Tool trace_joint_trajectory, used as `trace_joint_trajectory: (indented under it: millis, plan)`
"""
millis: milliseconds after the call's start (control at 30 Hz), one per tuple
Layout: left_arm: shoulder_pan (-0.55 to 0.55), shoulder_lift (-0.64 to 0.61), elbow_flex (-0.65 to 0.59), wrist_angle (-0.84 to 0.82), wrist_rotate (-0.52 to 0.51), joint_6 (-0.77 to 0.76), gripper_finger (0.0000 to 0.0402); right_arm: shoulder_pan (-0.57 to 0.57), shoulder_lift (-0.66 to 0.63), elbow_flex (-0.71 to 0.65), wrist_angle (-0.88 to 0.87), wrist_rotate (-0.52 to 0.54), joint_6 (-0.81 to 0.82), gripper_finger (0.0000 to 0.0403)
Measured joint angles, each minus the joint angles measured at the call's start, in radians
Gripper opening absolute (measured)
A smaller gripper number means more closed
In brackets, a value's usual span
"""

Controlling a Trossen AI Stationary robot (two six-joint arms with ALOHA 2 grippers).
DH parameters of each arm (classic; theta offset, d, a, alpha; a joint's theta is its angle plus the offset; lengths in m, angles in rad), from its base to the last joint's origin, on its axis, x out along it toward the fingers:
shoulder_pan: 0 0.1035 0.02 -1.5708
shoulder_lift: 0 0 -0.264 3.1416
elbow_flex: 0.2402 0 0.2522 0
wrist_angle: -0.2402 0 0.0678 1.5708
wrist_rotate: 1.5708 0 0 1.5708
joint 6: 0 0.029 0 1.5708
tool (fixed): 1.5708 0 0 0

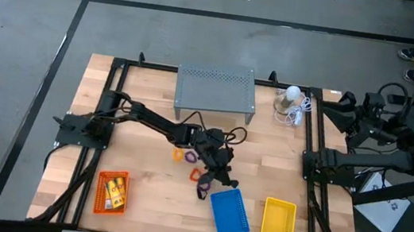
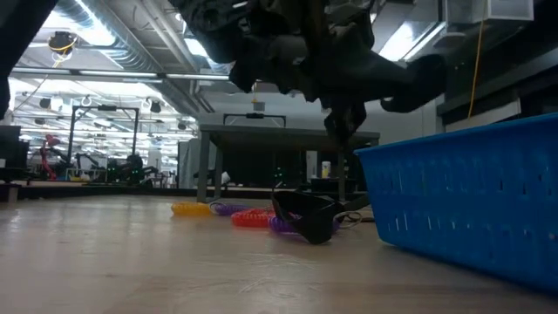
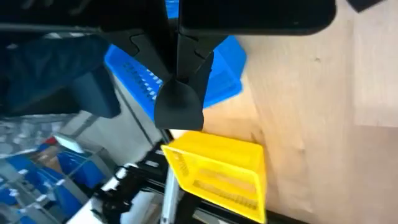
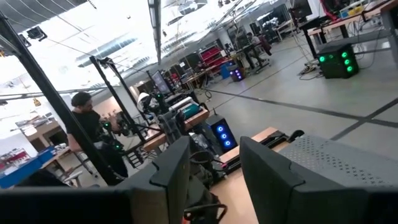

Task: Pick & Place Office Desk Supplies
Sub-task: Put the black rubber band into the blue bin

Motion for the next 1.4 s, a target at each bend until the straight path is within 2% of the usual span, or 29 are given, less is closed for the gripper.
trace_joint_trajectory:
  millis: [167, 467, 867, 1000, 1200, 1400]
  plan:
    - [-0.035, 0.003, 0.048, -0.041, -0.015, 0.024, 0.0004, 0.000, 0.000, 0.000, 0.000, 0.000, 0.003, 0.0143]
    - [-0.085, 0.001, 0.091, -0.205, -0.121, 0.137, 0.0004, 0.000, 0.000, 0.000, 0.000, 0.000, -0.018, 0.0143]
    - [-0.130, 0.055, 0.090, -0.135, -0.133, 0.063, 0.0004, 0.000, 0.002, -0.015, -0.001, 0.000, -0.010, 0.0143]
    - [-0.139, 0.052, 0.091, -0.151, -0.191, 0.091, 0.0004, 0.000, 0.002, -0.048, 0.000, 0.000, 0.009, 0.0143]
    - [-0.137, 0.061, 0.091, -0.180, -0.215, 0.093, 0.0004, 0.000, 0.002, -0.110, 0.016, 0.000, 0.038, 0.0143]
    - [-0.143, 0.087, 0.091, -0.171, -0.184, 0.057, 0.0005, 0.000, 0.002, -0.124, 0.077, -0.011, 0.010, 0.0143]
